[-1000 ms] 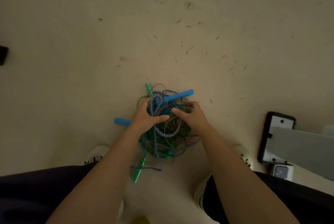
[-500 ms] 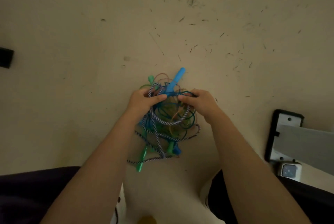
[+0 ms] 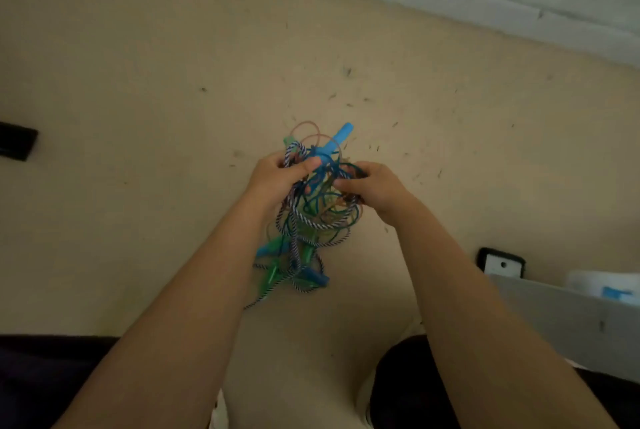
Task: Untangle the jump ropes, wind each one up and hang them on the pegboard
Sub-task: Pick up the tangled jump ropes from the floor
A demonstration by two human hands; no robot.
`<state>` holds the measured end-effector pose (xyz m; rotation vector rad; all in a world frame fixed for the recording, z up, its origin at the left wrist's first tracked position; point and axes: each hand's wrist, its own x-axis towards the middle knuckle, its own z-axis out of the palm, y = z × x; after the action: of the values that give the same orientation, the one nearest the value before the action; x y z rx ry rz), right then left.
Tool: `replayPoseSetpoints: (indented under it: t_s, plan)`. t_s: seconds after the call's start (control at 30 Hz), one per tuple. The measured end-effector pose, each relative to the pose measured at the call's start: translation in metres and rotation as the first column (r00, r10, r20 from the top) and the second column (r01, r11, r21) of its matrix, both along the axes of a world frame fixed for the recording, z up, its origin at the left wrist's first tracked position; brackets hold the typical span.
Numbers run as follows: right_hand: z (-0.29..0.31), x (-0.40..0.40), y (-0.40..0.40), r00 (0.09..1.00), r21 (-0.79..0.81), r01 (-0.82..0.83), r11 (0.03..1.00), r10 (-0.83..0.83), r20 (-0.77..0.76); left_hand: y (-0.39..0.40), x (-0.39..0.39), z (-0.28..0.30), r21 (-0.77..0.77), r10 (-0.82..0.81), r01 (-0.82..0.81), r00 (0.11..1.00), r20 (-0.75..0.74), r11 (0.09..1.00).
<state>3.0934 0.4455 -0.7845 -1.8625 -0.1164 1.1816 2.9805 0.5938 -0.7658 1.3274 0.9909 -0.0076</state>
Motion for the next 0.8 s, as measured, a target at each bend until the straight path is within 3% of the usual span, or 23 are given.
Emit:
replayPoseSetpoints:
  t_s: [0.13,0.23,0.33,0.53,0.63,0.8]
  plan:
    - [0.066,0.002,-0.014,0.968,0.011,0.110,0.994,-0.110,0.228,-0.002,-0.013,0.065,0.120,0.031,-0.040,0.996,0.080,0.992]
    - [0.128,-0.014,-0.035,0.902,0.114,0.138,0.984,-0.173,0.395,-0.016,-0.035,0.120,0.180,-0.004,-0.025,0.987,0.158,0.983]
    - [0.190,-0.033,-0.063,0.805,0.181,0.094,0.979,-0.182,0.565,-0.034,-0.061,0.180,0.288,-0.035,-0.035,0.972,0.232,0.957]
    - [0.298,-0.079,-0.111,0.638,0.253,-0.021,0.967,-0.182,0.748,-0.059,-0.113,0.292,0.467,-0.166,-0.013,0.926,0.340,0.884]
    - [0.346,-0.105,-0.134,0.745,0.380,-0.029,0.924,-0.234,0.625,-0.066,-0.141,0.332,0.528,-0.162,-0.066,0.913,0.373,0.847]
    - [0.395,-0.134,-0.155,0.870,0.636,0.031,0.771,-0.334,0.363,-0.069,-0.178,0.363,0.571,-0.150,-0.139,0.890,0.430,0.809]
